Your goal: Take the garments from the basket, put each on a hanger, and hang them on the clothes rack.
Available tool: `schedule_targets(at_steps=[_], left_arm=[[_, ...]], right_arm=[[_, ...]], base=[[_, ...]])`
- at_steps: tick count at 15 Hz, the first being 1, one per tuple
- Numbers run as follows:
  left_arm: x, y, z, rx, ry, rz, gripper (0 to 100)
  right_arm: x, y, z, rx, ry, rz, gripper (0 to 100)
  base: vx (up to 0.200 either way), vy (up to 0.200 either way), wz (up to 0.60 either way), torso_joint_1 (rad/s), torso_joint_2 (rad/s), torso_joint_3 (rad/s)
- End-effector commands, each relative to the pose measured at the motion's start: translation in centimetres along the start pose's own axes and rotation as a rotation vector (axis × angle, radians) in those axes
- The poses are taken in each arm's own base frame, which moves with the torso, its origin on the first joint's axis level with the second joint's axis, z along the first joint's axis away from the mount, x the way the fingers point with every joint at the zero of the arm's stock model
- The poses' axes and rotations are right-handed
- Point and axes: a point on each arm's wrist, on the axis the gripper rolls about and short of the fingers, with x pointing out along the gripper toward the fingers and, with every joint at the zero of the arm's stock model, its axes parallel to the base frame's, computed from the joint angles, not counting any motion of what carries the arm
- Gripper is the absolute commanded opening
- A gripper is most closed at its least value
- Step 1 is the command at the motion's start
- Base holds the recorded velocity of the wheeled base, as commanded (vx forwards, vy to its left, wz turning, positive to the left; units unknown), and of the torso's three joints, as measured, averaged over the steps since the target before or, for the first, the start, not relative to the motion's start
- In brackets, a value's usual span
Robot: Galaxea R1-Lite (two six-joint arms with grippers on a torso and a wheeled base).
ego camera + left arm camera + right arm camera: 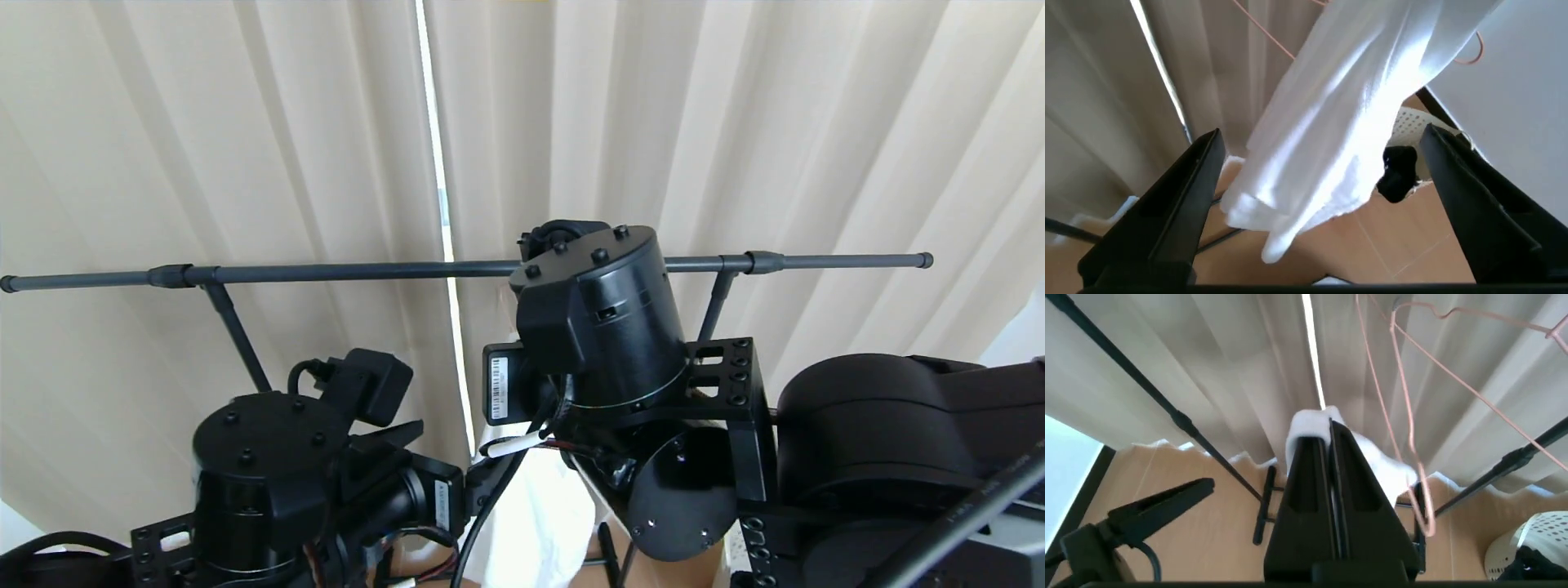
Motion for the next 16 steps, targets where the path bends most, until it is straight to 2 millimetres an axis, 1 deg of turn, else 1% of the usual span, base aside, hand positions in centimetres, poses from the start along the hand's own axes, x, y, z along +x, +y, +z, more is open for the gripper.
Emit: schedule_targets(at_steps=[1, 4, 5, 7, 9, 12, 16], left_arm=[[1.5, -0.8, -1.3, 0.012, 0.03, 0.004, 100], [2.2, -1.9, -0.6, -0.046, -0.022, -0.005, 100], [2.4, -2.1, -0.5, -0.058, -0.031, 0.015, 100], [3.5, -2.2, -0.6, -0.064, -0.053, 0.114, 100], [4.2, -2.2, -1.0, -0.059, -0.047, 0.155, 100], [4.6, -2.1, -1.3, -0.054, -0.046, 0.189, 100], [4.8, -2.0, -1.9, -0.02, -0.032, 0.223, 100]], right_arm=[[0.4, 0.3, -0.4, -0.004, 0.004, -0.008, 0], [-0.4, -0.3, -0.4, 0.004, 0.007, -0.01, 0], [-0.8, -0.6, -0.1, 0.008, 0.003, -0.008, 0], [-1.6, -1.1, 0.6, 0.019, -0.01, -0.001, 0], [-2.0, -1.4, 0.6, 0.016, -0.011, -0.002, 0], [-2.1, -1.5, 0.7, 0.014, -0.013, -0.003, 0], [-1.6, -2.1, 1.3, 0.026, -0.033, -0.045, 0]], base=[[0.0, 0.0, 0.0, 0.0, 0.0, 0.0], [0.0, 0.0, 0.0, 0.0, 0.0, 0.0], [0.0, 0.0, 0.0, 0.0, 0.0, 0.0], [0.0, 0.0, 0.0, 0.0, 0.0, 0.0], [0.0, 0.0, 0.0, 0.0, 0.0, 0.0], [0.0, 0.0, 0.0, 0.0, 0.0, 0.0], [0.0, 0.0, 0.0, 0.0, 0.0, 0.0]])
